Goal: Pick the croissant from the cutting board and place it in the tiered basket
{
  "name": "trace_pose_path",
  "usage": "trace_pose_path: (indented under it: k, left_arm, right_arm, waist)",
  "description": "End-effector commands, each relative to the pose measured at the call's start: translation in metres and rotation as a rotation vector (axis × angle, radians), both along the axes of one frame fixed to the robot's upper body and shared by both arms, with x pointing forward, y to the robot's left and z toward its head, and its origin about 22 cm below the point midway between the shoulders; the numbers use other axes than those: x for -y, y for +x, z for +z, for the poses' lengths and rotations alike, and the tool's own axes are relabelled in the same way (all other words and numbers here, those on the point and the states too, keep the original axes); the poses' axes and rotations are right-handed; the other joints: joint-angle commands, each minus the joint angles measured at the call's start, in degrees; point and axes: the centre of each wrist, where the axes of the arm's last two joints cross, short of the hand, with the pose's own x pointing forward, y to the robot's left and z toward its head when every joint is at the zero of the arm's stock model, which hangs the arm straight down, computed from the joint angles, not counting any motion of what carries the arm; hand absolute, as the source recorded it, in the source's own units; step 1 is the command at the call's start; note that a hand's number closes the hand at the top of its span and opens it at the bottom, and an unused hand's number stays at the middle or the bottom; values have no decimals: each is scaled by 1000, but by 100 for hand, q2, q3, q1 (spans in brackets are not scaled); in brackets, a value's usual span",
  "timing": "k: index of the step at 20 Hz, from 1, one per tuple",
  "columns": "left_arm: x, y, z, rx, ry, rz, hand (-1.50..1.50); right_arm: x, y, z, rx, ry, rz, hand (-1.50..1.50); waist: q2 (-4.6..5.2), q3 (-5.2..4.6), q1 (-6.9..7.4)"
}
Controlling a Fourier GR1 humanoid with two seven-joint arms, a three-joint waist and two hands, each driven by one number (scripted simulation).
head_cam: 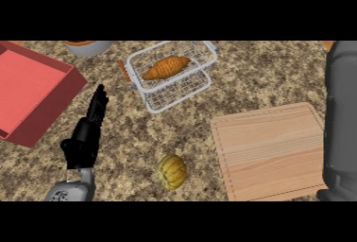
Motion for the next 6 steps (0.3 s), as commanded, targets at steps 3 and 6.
trace_pose_path:
  k: [3, 6]
  left_arm:
    - [-6, 4, 1, 13, -8, 14, 0]
    - [2, 1, 7, 14, -7, 15, 0]
  right_arm:
    - [106, -55, -19, 29, 38, 0, -150]
    - [155, -87, -38, 59, 73, 20, -150]
  waist:
    - [6, 1, -88]
    - [-3, 8, -118]
